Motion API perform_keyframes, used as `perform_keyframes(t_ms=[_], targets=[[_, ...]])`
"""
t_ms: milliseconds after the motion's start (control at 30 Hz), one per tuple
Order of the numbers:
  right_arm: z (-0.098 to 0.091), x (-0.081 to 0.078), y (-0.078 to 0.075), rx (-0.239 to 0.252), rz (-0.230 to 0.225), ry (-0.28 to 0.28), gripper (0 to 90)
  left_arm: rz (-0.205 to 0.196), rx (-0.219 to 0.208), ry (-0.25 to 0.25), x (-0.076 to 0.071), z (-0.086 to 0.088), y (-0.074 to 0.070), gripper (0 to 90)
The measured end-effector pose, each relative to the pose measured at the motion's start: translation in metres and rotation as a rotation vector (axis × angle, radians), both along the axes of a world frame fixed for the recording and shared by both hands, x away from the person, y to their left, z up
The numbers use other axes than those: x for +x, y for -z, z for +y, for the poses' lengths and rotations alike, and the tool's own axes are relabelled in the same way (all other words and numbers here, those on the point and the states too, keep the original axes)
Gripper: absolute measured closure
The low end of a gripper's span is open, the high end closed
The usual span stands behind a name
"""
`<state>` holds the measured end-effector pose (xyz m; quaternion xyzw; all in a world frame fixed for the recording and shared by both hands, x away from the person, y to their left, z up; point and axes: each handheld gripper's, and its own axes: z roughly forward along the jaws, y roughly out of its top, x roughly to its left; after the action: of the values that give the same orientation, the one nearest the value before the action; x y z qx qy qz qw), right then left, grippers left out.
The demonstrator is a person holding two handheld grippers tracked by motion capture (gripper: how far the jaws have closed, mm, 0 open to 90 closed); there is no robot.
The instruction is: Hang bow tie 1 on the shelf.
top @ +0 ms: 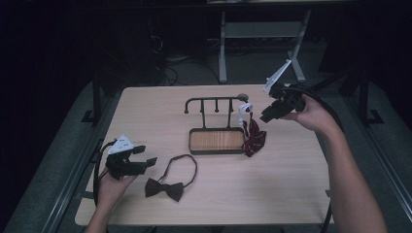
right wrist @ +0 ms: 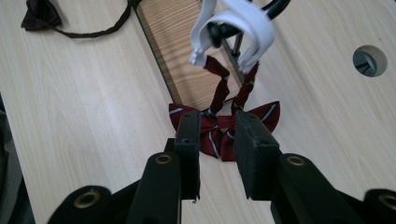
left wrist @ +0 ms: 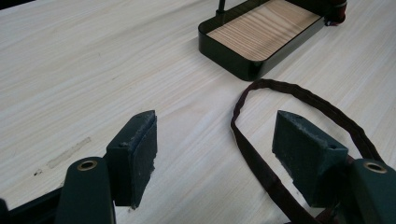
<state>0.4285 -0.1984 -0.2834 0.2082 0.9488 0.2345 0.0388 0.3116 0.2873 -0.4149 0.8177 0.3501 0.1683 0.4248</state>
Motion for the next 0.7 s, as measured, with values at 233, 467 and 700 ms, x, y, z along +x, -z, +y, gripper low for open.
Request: perform_keyframes(t_ms=[233, 467, 700], targets=[[-0.002, -0.008, 0.006, 0.007, 0.003, -0.014, 65.4, 0.000, 0.003, 0.002, 0.000, -0.001, 0.000, 30.6], [-0.008, -0.021, 0.012, 0.025, -0.011, -0.009, 59.4, 0.004, 0.002, 0.003, 0.000, -0.001, 0.001, 30.6], [-0.014, -0.034, 0.022, 0.041, -0.010, -0.006, 55.9, 0.009, 0.003, 0.005, 0.000, -0.002, 0.000, 30.6]])
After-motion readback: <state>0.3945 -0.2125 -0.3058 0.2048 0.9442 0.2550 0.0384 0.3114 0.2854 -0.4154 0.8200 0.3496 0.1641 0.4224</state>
